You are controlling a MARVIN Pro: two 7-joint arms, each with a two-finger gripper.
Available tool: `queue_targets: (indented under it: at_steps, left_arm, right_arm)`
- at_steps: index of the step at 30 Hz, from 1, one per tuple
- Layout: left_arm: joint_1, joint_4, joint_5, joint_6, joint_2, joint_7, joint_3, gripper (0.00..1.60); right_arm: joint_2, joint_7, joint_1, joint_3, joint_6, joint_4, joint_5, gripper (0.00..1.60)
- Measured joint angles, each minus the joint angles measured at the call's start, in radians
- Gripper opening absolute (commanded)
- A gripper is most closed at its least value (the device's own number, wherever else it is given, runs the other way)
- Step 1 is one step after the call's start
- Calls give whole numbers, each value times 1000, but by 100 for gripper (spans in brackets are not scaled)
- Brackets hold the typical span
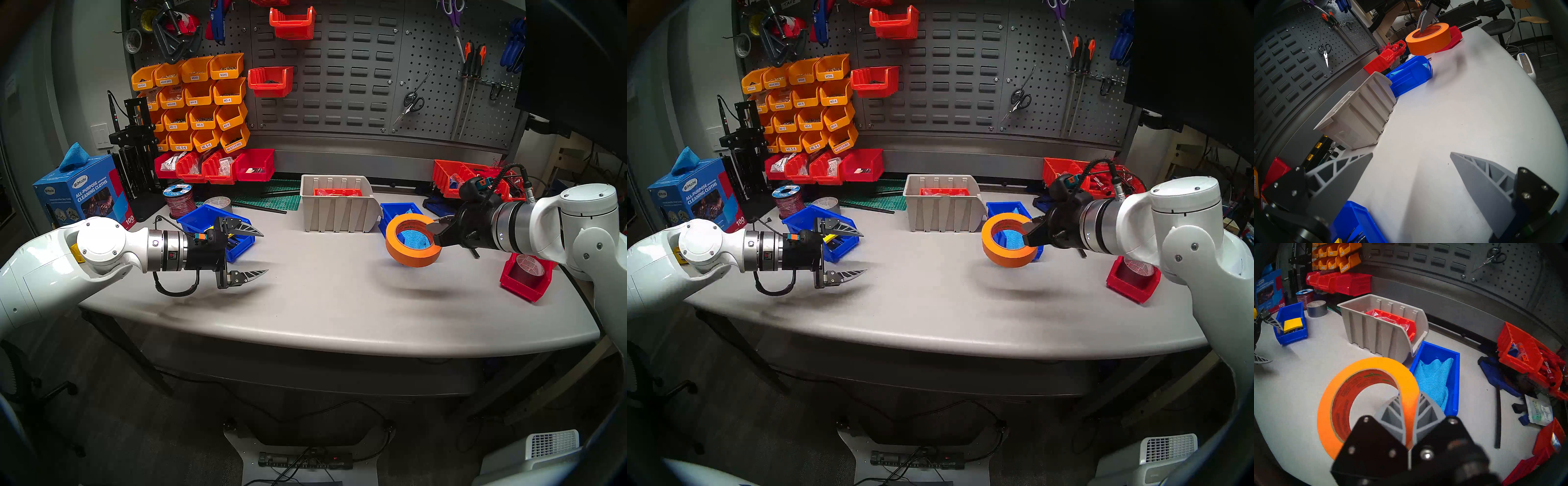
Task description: Hang all the unorganized tool boxes onto the wall
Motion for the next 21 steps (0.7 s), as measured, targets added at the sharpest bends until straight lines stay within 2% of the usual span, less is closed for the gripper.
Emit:
queue_targets:
  at_steps: [10,21]
  left_arm:
    - [0,0,0,0,0,0,0,160]
    - [0,0,0,0,0,0,0,160]
  right_arm:
    - [26,150,-52,66,-24,66,-127,0]
    - [82,272,-48,54,-120,144,-222,0]
